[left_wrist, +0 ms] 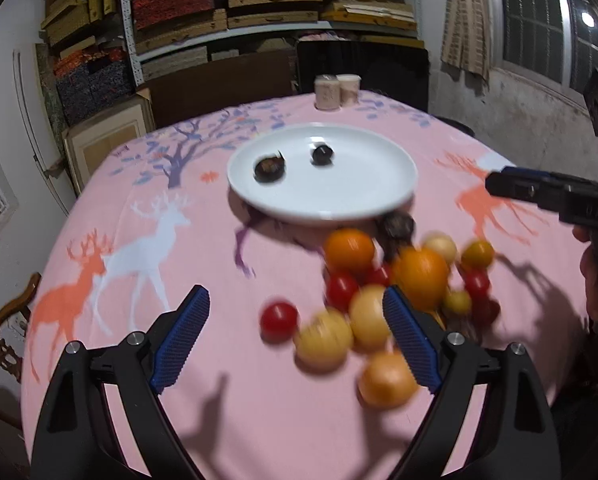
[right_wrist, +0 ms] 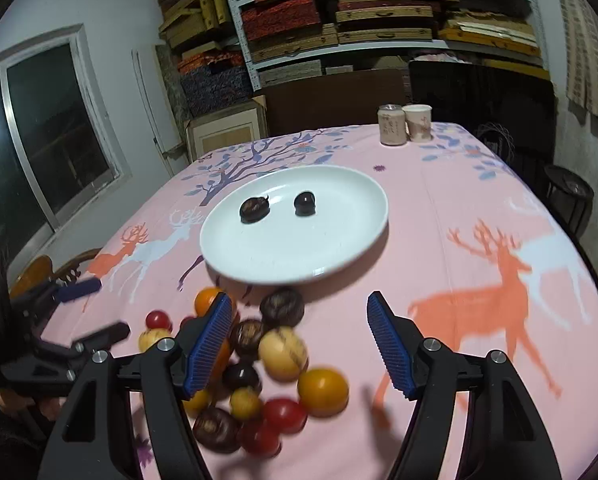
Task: Organize fruits
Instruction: 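Grasp a pale grapefruit with the left tool while the right tool grasps a red tomato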
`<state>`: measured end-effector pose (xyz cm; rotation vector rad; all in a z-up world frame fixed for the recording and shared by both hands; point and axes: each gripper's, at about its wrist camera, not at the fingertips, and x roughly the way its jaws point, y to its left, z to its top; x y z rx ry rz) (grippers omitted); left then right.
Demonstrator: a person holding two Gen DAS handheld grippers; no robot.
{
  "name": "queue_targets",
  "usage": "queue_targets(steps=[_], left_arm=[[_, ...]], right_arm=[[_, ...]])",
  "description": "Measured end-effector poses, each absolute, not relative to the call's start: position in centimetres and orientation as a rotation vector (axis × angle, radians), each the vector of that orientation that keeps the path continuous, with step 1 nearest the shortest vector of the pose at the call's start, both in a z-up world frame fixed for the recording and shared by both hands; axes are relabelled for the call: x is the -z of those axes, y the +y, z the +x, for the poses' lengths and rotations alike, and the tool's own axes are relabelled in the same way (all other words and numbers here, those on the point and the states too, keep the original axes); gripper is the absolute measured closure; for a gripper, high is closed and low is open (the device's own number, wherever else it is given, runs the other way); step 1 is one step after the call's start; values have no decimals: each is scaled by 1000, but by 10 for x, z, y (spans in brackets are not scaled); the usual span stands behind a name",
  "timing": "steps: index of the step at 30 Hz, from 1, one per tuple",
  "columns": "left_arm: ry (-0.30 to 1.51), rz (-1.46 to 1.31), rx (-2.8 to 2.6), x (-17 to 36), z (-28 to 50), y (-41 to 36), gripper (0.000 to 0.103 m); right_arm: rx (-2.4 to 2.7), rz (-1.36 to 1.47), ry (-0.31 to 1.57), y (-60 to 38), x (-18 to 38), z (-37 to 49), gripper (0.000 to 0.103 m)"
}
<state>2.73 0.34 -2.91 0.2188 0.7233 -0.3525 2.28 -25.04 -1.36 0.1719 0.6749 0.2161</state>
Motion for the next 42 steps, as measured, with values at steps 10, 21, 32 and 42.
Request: queue_targets(steps=[10,21,32,42], left_arm=[[819,262,448,76,-13,-28,47],[783,189,411,72,-7,-14,59],[798,171,408,69,-8,-6,59],[801,164,402,71,-7,-5,59]], right_arm=[[-180,179,684,-248,24,-17,33],[-330,80,801,-237,47,-21,37],[-379,9,894,-216,77,-20,70],[-375,6,883,-211,83,-15,74]])
